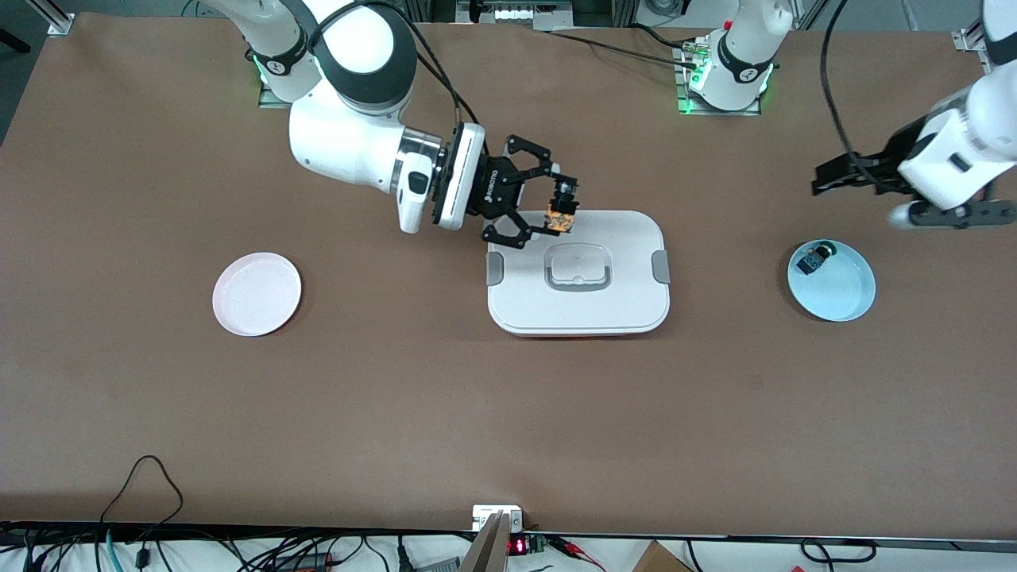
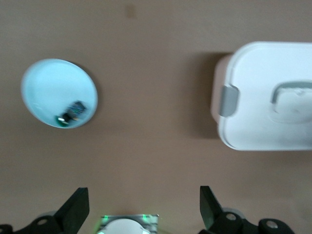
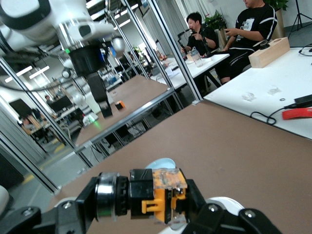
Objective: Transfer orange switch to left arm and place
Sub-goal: 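Carry the orange switch with the right gripper above the white box, then reach the left gripper toward the orange switch held by the right gripper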
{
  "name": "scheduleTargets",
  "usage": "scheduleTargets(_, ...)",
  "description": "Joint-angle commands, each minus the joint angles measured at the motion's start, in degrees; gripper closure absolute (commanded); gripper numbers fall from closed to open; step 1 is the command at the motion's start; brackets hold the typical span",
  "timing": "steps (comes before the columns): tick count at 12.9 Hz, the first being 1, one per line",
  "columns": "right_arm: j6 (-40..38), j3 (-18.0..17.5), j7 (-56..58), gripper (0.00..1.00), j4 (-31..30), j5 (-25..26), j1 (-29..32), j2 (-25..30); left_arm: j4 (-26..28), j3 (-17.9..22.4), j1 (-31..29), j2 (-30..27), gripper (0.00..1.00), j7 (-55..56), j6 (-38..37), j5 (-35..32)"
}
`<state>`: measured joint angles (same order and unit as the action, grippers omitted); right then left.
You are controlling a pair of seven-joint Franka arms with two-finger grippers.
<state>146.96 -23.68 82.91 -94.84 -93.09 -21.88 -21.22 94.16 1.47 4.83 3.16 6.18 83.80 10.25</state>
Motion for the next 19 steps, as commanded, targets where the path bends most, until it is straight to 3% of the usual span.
scheduleTargets(1,0.9,-0.2,-0.4,1.0,4.1,-4.8,-1.4,-2.1,-1.7,0.3,-0.9,3.4,0.0,-1.1,-1.9,13.3)
scheduleTargets(8,0.8,-0.2,-0.4,1.0,5.3,-6.3,-1.3,-3.0,-1.7,0.6,-3.8,9.8,0.0,4.3,-2.8,44.0)
scheduleTargets(10,0.7,-0.2,-0.4,1.0,5.3,-6.5,-1.3,-3.1,-1.7,0.6,-3.9,11.3,0.0,7.3,-0.8,48.9)
scheduleTargets(15,0.3,-0.2,-0.4,1.0,5.3,-8.1,-1.3,-3.1,-1.4,-0.2,-1.2,11.6,0.0,17.5,6.0,52.1)
scheduleTargets(19,0.3,-0.2,-0.3,1.0,5.3,-8.1,-1.2,-3.1,-0.9,-0.2,5.0,14.9,0.0,19.3,13.2,65.7)
